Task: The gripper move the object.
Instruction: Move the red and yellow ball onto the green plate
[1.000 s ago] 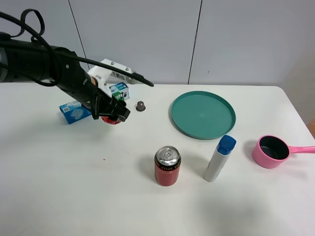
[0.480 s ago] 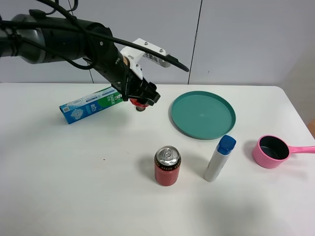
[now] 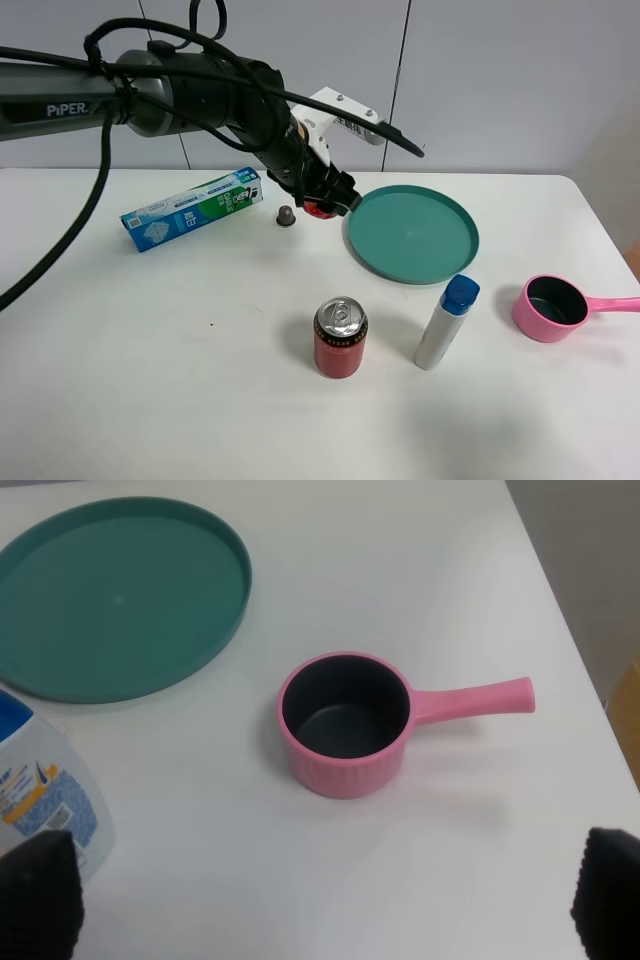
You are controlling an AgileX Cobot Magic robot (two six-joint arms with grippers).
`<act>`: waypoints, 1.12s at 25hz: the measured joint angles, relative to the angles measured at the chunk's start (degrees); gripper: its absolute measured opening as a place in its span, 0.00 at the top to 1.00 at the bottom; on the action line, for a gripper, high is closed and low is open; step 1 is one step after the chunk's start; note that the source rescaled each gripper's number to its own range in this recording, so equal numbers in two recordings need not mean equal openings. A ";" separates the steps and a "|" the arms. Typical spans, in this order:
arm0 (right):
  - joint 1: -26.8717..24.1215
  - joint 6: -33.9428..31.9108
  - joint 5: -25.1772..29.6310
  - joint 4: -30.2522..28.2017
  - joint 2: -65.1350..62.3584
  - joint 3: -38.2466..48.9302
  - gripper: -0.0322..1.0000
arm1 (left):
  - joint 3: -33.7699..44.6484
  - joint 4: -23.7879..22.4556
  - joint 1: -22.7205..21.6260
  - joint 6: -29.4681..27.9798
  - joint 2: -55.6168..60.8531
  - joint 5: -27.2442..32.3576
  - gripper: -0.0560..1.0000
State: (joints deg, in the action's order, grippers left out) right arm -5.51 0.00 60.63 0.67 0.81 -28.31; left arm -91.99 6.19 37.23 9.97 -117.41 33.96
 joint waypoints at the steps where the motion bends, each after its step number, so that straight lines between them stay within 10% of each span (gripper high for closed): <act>1: 0.00 0.00 0.00 0.00 0.00 0.00 0.00 | -0.91 0.00 0.00 0.00 -0.67 0.04 0.94; 28: 0.00 0.00 0.00 0.00 0.00 0.00 0.00 | -17.30 9.91 3.49 2.88 -17.71 -4.99 0.94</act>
State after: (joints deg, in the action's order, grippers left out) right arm -5.51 0.00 60.63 0.67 0.81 -28.31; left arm -109.29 16.09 40.73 12.85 -135.12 28.98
